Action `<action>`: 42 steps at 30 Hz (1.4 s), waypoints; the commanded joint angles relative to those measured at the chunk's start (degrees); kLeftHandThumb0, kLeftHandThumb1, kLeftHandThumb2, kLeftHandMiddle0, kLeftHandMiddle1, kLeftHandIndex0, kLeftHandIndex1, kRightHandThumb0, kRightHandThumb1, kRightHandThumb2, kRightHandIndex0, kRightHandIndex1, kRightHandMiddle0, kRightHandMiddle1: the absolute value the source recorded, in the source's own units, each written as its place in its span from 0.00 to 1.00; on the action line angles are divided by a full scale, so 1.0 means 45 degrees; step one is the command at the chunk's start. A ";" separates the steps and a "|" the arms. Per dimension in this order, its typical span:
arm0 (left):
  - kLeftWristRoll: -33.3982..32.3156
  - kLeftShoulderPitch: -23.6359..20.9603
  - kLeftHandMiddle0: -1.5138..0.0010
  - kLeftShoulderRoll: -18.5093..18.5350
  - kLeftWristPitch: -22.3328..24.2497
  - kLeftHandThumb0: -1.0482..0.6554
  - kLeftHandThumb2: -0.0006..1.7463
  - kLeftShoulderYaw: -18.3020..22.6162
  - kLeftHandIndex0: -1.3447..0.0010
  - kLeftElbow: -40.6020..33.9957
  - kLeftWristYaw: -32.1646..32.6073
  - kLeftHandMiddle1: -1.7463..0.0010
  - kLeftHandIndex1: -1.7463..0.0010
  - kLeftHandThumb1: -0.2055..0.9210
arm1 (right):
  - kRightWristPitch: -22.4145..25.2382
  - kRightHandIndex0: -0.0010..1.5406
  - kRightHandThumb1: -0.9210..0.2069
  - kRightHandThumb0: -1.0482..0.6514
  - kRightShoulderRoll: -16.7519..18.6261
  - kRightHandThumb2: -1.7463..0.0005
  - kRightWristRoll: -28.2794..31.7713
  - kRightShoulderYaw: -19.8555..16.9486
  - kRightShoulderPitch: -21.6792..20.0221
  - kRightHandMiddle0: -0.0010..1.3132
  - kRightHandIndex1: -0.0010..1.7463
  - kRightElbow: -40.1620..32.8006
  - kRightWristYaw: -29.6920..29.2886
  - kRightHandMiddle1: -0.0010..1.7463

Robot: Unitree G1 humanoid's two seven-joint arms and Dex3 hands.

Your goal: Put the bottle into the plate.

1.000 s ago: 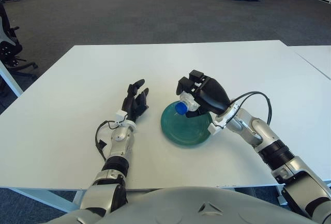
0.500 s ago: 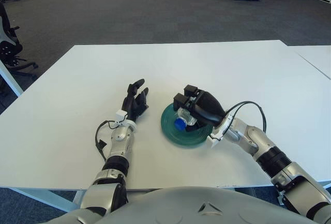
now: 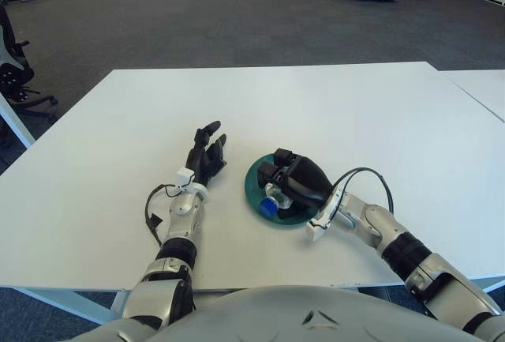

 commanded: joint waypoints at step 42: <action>0.0583 0.0581 0.68 0.0120 0.0113 0.17 0.47 -0.0236 0.98 0.0114 0.0536 0.98 0.40 1.00 | -0.1727 0.00 0.00 0.00 -0.1210 0.58 0.4009 -0.1507 -0.0980 0.00 0.00 -0.0772 0.5887 0.00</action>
